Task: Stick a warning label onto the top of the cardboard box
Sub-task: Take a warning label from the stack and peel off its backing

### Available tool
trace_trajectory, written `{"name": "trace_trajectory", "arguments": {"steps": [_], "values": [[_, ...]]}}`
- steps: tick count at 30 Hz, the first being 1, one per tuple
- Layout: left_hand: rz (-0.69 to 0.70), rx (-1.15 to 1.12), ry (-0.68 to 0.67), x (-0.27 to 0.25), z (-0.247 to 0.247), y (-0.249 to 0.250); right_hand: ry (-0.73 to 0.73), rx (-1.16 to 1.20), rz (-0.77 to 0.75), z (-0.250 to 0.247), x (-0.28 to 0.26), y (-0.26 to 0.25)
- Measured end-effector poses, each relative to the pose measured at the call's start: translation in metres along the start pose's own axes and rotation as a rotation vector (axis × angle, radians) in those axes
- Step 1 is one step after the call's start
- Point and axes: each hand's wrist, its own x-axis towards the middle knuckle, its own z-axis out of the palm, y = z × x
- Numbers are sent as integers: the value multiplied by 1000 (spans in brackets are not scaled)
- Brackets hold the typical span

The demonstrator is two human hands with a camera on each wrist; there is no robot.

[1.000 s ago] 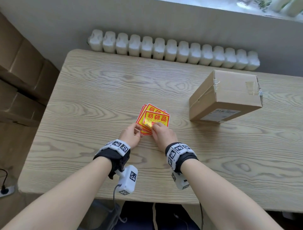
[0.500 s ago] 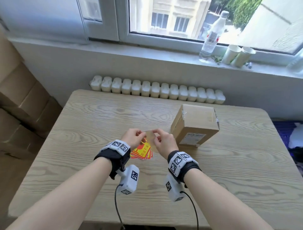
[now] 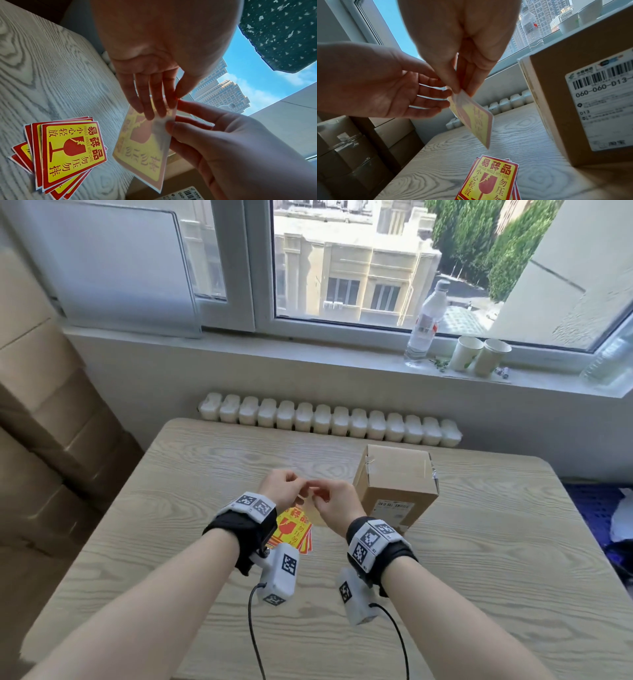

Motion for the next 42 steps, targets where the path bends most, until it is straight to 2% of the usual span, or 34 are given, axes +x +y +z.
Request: {"name": "trace_trajectory", "arguments": {"steps": [7, 19, 22, 28, 33, 36, 42], "values": [[23, -34, -14, -7, -2, 9, -15, 123, 20, 2, 9, 5], [41, 68, 27, -9, 0, 11, -52, 306, -2, 0, 7, 10], [60, 85, 32, -9, -1, 11, -37, 393, 62, 3, 9, 11], [93, 107, -60, -11, -1, 12, -56, 636, 190, 2, 11, 12], [143, 221, -87, -14, -5, 12, -58, 620, 210, 0, 11, 12], [153, 247, -81, -15, -7, 11, -17, 523, 195, 4, 14, 12], [97, 203, 16, -11, -10, 5, 28, 574, 252, 2, 18, 12]]}}
